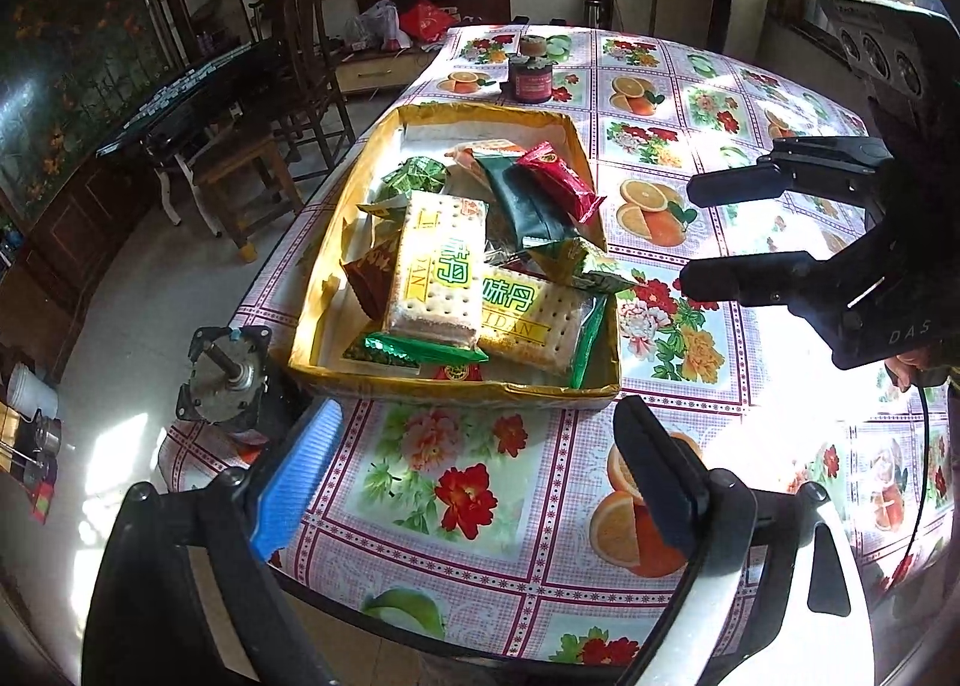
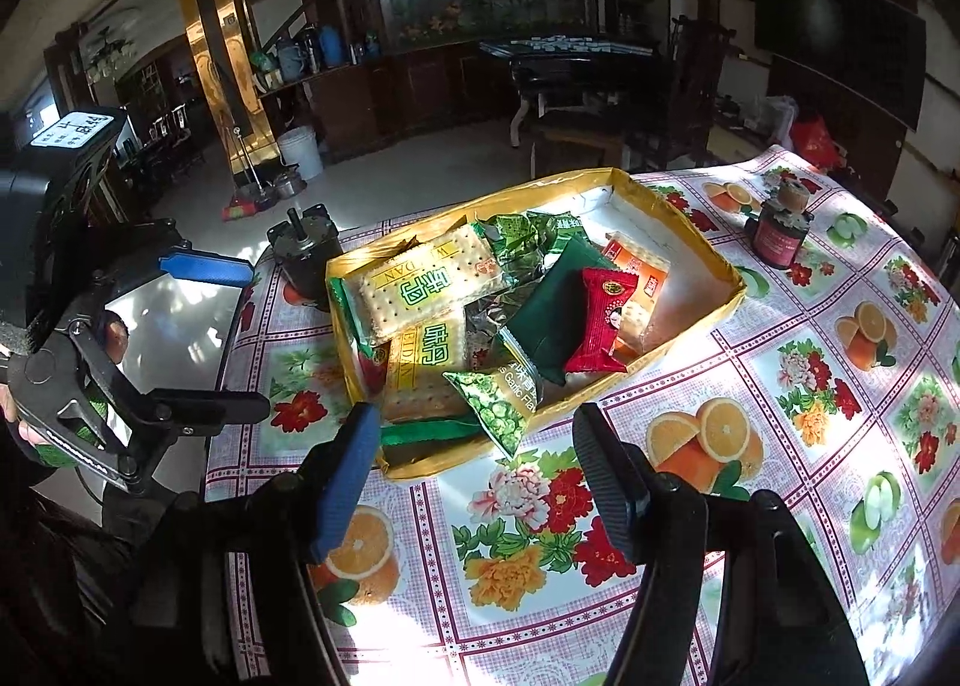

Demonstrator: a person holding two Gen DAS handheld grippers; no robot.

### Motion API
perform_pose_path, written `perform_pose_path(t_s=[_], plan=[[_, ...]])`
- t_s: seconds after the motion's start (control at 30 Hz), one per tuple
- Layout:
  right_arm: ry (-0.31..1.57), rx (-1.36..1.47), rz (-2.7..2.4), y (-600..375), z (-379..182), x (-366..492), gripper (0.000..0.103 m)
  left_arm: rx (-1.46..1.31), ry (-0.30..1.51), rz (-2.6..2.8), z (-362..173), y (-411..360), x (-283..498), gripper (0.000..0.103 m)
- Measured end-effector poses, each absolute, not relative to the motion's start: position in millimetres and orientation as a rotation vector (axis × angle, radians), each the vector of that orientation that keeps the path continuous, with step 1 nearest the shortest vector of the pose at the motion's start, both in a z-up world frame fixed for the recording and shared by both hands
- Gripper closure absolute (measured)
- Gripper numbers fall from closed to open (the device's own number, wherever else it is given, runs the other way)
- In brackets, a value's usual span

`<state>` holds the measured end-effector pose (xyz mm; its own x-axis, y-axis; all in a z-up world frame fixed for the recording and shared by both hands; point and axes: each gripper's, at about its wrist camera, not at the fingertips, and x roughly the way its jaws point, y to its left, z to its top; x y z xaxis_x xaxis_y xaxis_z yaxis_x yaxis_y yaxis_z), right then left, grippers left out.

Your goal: Organize snacks

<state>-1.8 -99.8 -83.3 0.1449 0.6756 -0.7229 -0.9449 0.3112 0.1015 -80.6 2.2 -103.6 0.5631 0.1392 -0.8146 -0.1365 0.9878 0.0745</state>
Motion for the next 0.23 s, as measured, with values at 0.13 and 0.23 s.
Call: perform_pose_path(t_s=[0.13,0.23], plan=[[0.758,-0.427,1.228,-97.2,-82.0,-3.1,0.036,0.01,0.931,0.165,-99.3,1.1,-84.5,0.011],[0.754,-0.421,1.237,-96.7,-81.4,-5.0,0.036,0.016,0.931,0.167,-96.9,0.3,-84.2,0.011]])
